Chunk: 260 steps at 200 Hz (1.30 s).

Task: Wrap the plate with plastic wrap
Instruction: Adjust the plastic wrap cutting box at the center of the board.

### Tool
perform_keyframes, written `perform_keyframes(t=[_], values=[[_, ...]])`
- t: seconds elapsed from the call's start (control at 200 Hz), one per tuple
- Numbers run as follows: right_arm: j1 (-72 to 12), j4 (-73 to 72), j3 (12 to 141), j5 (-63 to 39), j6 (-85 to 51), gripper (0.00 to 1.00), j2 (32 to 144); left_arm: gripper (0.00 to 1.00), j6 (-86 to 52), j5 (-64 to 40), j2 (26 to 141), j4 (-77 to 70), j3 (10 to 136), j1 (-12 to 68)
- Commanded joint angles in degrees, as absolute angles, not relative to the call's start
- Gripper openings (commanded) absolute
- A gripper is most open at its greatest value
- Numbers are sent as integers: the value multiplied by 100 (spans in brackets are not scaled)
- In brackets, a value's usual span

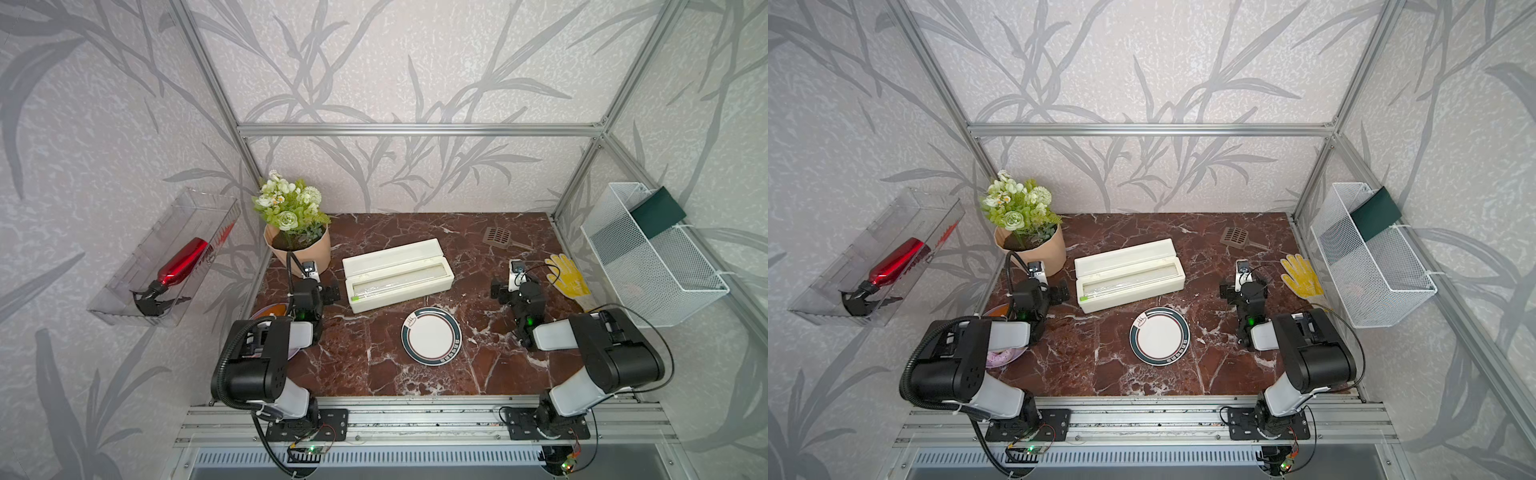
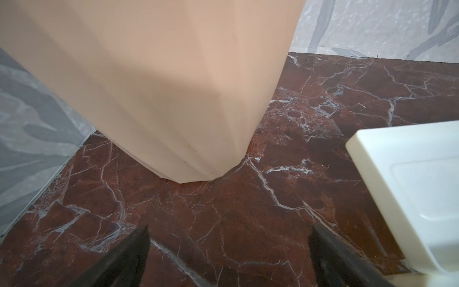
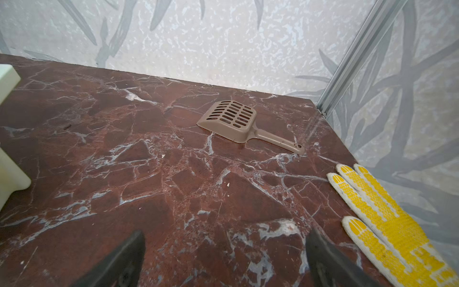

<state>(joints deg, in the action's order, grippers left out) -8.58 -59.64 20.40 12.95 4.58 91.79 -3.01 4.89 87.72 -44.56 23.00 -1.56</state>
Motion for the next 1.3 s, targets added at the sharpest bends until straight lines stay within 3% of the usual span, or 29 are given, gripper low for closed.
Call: perform_keyframes(t=[0.0, 0.885, 1.015, 1.18, 1.295], values=[[-888, -5977, 1995, 1289, 485, 99, 9132, 99, -250, 582, 8710, -4516, 2386, -149], [-848, -5951, 2004, 1274, 413, 99, 9127, 99, -244, 615, 8702, -4531, 2365, -126], [-864, -5920, 1895, 998, 545, 99, 8833, 99, -193, 512, 8221, -4311, 2378, -120], [-1847, -4578, 2307, 1842, 1313, 99, 7505, 99, 180, 377, 6935, -2739, 2875, 148], [-2803, -4040, 2584, 1957, 1727, 99, 6602, 99, 72, 1056, 6162, -1432, 3497, 771]])
